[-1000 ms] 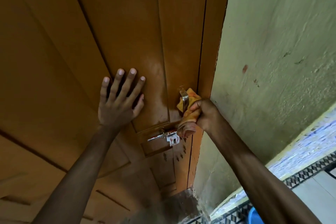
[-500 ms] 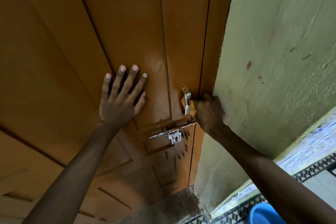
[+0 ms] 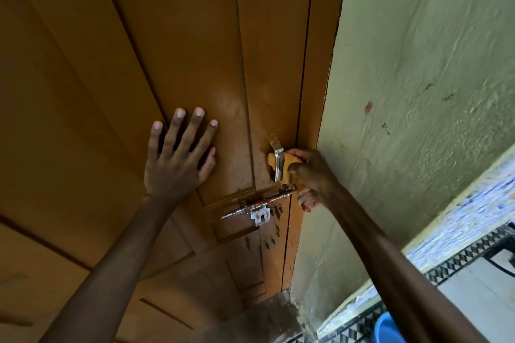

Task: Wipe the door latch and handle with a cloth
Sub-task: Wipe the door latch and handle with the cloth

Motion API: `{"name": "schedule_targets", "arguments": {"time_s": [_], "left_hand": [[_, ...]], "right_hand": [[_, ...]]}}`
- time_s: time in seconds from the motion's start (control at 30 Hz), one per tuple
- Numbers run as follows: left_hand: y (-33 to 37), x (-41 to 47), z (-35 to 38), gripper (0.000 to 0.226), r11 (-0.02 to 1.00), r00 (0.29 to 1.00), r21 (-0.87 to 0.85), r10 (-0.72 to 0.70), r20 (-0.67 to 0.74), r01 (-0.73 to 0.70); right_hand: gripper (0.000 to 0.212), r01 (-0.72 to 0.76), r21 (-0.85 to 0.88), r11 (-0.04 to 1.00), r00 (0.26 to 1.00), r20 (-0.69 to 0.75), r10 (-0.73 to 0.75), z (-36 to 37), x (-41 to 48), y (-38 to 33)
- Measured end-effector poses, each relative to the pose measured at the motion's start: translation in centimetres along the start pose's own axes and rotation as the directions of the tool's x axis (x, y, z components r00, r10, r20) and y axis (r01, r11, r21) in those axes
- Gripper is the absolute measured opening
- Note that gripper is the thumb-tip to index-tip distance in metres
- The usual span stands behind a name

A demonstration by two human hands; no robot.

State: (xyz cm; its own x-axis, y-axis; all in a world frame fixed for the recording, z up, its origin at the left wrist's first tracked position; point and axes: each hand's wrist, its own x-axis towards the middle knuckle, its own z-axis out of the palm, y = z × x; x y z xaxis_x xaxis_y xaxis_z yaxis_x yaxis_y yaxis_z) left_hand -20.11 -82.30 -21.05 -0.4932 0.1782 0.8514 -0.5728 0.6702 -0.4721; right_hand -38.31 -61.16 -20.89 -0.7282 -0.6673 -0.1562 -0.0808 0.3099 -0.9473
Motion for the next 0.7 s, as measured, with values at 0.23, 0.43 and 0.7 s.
{"name": "schedule_targets", "arguments": {"time_s": [0.23, 0.43, 0.7], "left_hand": [[-0.2, 0.0, 0.0, 0.064, 1.000, 1.000, 0.001, 0.000, 0.003, 0.000], [-0.1, -0.1, 0.0, 0.062, 1.000, 1.000, 0.000, -0.003, 0.001, 0.003], [0.0, -0.1, -0.1, 0.061, 1.000, 1.000, -0.021, -0.019, 0.000, 0.019]], "right_hand": [[0.016, -0.490, 0.126, 0.862, 0.871, 0.097, 0.481, -1.7, 1.4, -5.7], [0.018, -0.549, 0.332, 0.767, 0.833, 0.149, 0.532, -1.3, 0.9, -4.6], [0.029, 0.044, -0.071, 0.997, 0.995, 0.087, -0.038, 1.0, -0.3, -0.7]]}}
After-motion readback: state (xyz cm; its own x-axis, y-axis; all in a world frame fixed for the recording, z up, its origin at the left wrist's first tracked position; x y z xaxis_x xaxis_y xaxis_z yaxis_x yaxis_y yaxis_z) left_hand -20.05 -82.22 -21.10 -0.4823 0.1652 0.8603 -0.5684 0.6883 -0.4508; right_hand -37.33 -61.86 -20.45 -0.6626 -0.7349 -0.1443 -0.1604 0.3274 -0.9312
